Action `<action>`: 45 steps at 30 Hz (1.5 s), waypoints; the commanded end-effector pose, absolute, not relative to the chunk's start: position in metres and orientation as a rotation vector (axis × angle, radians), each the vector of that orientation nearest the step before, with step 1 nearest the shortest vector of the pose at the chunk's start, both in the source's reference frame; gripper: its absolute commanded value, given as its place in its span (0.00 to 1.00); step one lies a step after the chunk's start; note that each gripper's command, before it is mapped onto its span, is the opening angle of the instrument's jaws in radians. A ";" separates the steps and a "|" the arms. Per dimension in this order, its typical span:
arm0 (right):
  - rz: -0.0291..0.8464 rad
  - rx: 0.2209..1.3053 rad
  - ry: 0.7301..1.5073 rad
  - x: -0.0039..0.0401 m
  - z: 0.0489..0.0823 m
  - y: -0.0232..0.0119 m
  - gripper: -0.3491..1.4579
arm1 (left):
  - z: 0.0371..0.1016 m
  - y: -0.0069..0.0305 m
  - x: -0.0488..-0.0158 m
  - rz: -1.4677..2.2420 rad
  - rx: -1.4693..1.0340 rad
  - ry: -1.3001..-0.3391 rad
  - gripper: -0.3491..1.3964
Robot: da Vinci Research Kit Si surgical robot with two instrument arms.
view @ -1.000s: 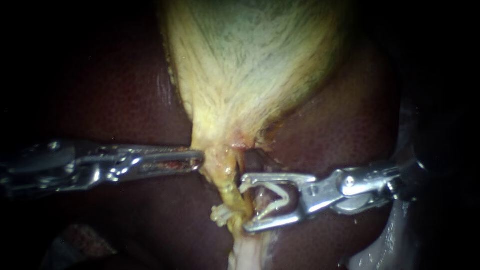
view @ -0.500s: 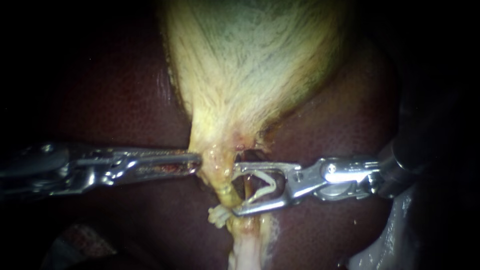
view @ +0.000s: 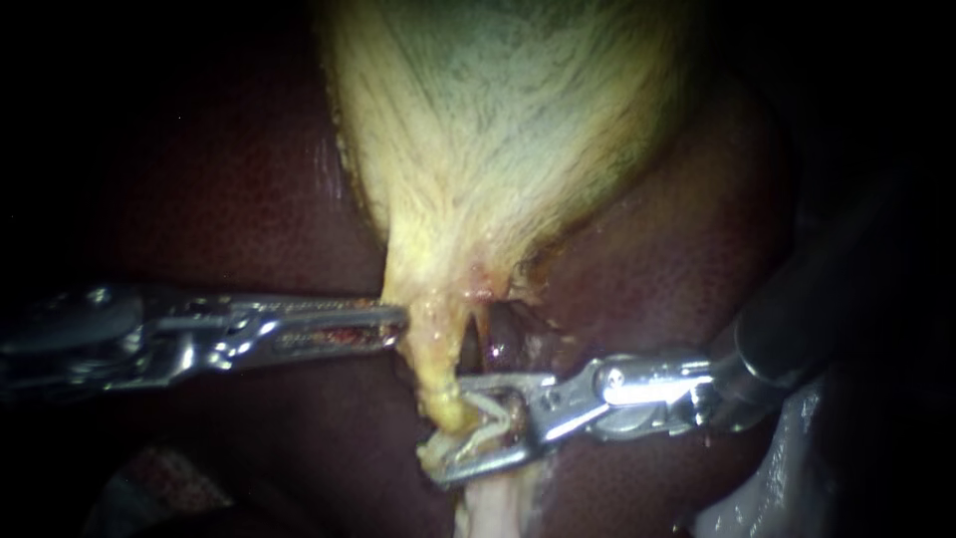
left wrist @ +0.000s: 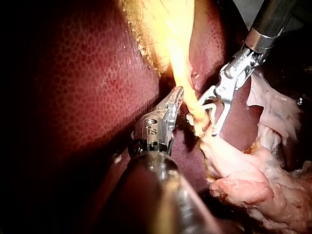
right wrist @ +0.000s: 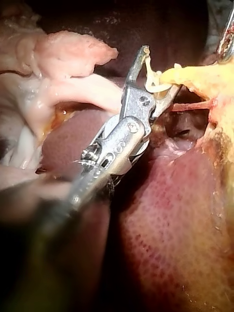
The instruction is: Clipping third clip left tube
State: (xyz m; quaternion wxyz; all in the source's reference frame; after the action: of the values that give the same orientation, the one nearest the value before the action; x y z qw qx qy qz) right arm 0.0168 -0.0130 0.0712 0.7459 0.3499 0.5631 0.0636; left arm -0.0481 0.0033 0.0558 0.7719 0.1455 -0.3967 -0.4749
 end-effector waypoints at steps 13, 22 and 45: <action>0.173 0.722 1.284 0.0174 0.0685 -0.0090 0.50 | 0.0559 0.0033 -0.0484 -1.030 0.314 -0.859 0.00; 0.167 0.687 1.320 0.0172 0.0663 -0.0067 0.49 | 0.0559 0.0033 -0.0484 -1.031 0.313 -0.859 0.00; 0.202 0.638 1.308 0.0159 0.0680 -0.0064 0.00 | 0.0560 0.0033 -0.0486 -1.031 0.313 -0.859 0.00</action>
State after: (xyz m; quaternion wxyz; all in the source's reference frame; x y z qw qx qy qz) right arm 0.0159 -0.0064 0.0680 0.7421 0.2904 0.5969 0.0928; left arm -0.0486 0.0033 0.0560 0.7719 0.1442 -0.3962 -0.4757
